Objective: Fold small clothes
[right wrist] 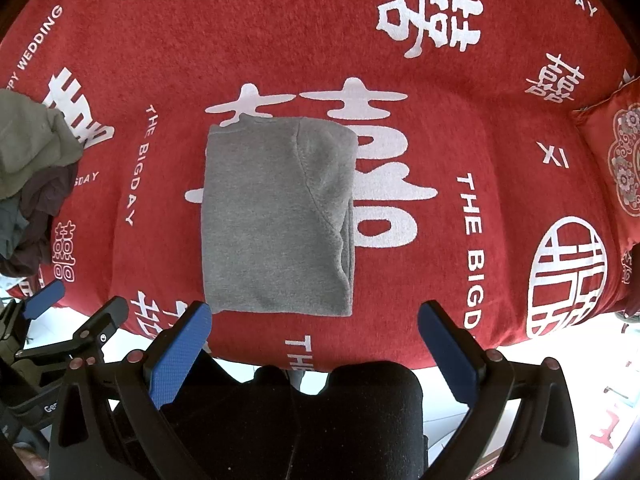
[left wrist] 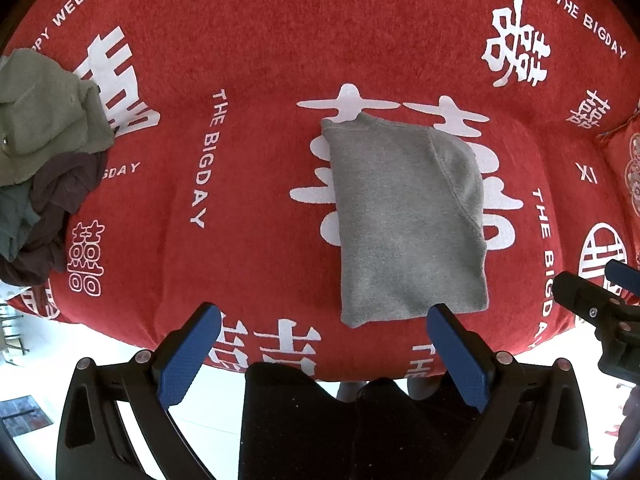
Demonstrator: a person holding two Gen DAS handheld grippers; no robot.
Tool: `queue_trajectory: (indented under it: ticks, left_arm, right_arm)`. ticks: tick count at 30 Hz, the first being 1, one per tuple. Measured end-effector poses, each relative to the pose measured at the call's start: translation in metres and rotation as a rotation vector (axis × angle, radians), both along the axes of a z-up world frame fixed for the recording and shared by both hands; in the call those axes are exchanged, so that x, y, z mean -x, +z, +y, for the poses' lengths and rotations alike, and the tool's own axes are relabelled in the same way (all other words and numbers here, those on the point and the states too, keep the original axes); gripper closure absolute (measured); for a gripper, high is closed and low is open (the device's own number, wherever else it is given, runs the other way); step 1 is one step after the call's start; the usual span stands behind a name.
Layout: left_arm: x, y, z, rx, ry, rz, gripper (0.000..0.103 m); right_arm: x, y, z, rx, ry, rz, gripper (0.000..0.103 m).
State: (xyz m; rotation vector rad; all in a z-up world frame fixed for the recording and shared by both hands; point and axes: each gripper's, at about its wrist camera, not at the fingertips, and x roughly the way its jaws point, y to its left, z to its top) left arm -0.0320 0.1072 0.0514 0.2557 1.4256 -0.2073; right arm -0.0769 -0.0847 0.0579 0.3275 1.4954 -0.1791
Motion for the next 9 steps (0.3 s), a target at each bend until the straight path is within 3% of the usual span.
queue_trajectory:
  ticks: [9]
  left_arm:
    - [-0.0005,0.0011,-0.0017,0.011,-0.006,-0.018,0.0]
  right_arm:
    - [-0.0042,0.0023,-0.0013,-0.001,0.002,0.001,0.0]
